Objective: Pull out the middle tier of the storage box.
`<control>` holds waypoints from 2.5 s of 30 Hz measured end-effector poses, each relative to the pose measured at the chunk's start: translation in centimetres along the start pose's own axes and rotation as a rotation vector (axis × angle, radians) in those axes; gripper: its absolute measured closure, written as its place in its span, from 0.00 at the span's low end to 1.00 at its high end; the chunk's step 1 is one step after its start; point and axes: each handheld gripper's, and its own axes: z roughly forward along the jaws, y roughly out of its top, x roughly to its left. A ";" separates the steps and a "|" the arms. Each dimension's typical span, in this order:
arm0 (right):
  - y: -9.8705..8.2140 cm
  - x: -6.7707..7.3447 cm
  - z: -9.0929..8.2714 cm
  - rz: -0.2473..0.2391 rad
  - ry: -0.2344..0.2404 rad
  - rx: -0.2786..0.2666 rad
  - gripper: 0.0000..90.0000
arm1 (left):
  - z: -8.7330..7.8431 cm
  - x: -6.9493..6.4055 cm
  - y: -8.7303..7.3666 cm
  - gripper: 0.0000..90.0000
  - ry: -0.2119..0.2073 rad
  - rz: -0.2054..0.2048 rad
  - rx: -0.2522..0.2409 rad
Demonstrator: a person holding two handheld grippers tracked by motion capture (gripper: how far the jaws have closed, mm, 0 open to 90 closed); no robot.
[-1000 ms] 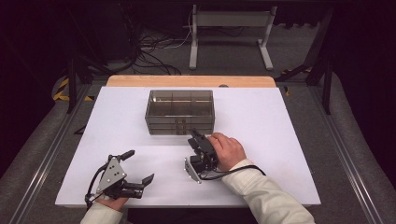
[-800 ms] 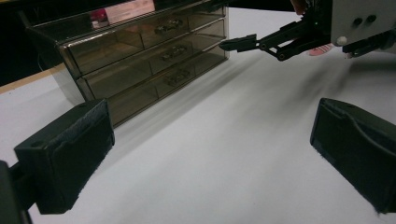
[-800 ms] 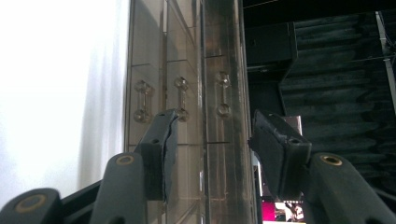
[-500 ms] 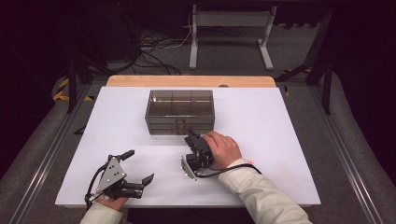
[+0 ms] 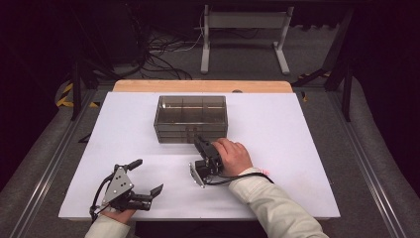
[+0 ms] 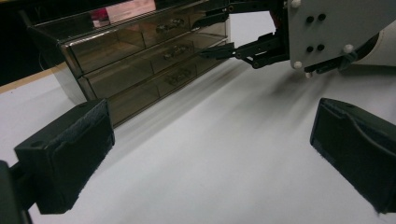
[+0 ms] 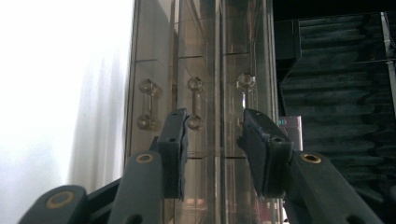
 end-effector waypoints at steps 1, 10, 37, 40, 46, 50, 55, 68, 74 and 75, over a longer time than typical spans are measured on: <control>0.0 0.0 0.1 0.002 0.001 0.001 0.70 | 0.0 0.0 0.0 0.01 0.000 0.000 0.001; -0.4 0.2 1.0 0.016 0.011 0.012 0.75 | 0.0 0.0 0.0 0.01 -0.002 0.000 0.000; 0.2 0.9 2.5 -0.028 0.003 0.012 0.88 | -0.1 0.1 0.0 0.01 -0.002 0.002 -0.003; 0.2 1.0 2.5 -0.033 -0.002 0.015 0.89 | -0.1 0.1 0.0 0.01 -0.003 0.003 -0.002; 0.1 1.1 2.5 -0.039 -0.008 0.006 0.89 | 0.0 0.0 0.0 0.01 -0.006 0.000 0.000; 0.1 1.1 2.6 -0.039 -0.011 0.007 0.89 | 0.0 0.0 0.0 0.01 -0.007 -0.001 0.001; 0.1 1.1 2.6 -0.039 -0.010 0.008 0.90 | 0.0 0.0 0.0 0.01 -0.007 -0.001 0.001; 0.3 1.0 2.6 -0.037 -0.007 0.015 0.90 | 0.0 0.0 0.0 0.01 -0.010 -0.003 0.002; 0.3 1.0 2.4 -0.042 -0.008 0.019 0.90 | 0.1 0.0 0.0 0.01 -0.012 -0.002 0.003; 0.4 1.0 2.4 -0.044 -0.008 0.018 0.90 | 0.1 0.0 0.0 0.01 -0.012 -0.001 0.004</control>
